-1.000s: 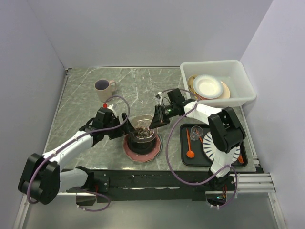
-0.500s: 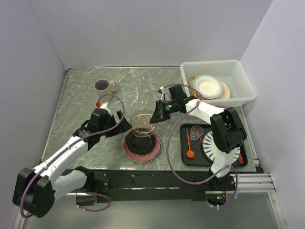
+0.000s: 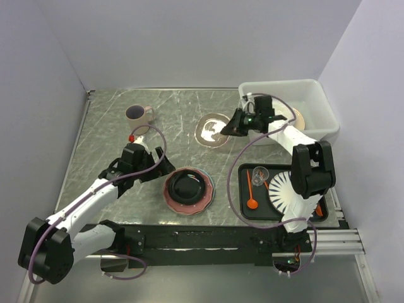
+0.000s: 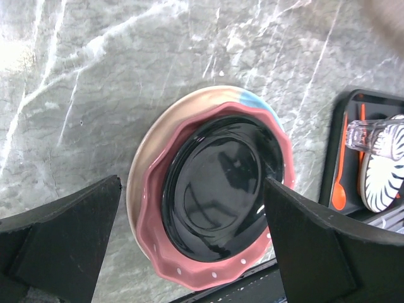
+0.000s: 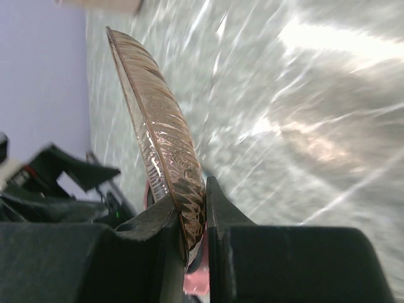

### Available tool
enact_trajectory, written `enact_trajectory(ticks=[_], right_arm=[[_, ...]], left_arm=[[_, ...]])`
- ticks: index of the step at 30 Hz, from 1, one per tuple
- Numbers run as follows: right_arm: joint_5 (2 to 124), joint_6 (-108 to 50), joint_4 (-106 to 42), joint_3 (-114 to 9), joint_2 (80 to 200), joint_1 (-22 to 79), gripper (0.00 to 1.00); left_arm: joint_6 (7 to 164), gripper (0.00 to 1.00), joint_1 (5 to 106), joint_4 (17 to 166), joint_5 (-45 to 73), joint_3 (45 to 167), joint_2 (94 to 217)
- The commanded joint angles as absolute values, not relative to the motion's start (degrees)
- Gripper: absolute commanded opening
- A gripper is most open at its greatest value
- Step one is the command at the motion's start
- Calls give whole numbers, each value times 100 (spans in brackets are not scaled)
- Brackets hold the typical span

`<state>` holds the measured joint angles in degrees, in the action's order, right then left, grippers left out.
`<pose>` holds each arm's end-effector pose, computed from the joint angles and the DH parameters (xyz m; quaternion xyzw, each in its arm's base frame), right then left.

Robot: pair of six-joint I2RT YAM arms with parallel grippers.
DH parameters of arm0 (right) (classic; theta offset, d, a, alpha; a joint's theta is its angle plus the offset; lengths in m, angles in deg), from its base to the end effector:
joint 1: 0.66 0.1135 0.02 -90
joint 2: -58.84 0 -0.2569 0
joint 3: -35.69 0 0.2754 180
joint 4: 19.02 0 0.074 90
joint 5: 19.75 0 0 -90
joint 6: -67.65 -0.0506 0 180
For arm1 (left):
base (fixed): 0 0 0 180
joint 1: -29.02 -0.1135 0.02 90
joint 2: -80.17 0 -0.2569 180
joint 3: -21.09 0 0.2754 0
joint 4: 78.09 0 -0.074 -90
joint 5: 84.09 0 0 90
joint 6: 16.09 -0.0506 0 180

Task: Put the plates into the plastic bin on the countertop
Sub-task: Place the plate in the plastic bin.

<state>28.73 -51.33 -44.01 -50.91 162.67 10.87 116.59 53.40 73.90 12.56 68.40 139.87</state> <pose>0.4120 0.1183 0.2062 -0.0122 0.8668 0.4351 0.2431 0.2289 -0.1102 0.1957 -0.1201 0.8986 -0.2752 0.3200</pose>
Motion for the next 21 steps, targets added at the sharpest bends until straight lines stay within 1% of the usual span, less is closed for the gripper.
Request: enact_trajectory(ticks=[1, 17, 21], right_arm=[[3087, -5267, -4277, -5432, 15912, 770, 0], [3386, -5276, -4435, -5757, 15798, 84, 0], [3640, -5241, -4549, -5889, 15841, -39, 0]], left_arm=[[11558, 99, 5337, 7693, 1364, 6945, 14125], [11434, 99, 5337, 7790, 1461, 6954, 14398], [11408, 99, 5337, 7781, 1478, 6989, 14512]])
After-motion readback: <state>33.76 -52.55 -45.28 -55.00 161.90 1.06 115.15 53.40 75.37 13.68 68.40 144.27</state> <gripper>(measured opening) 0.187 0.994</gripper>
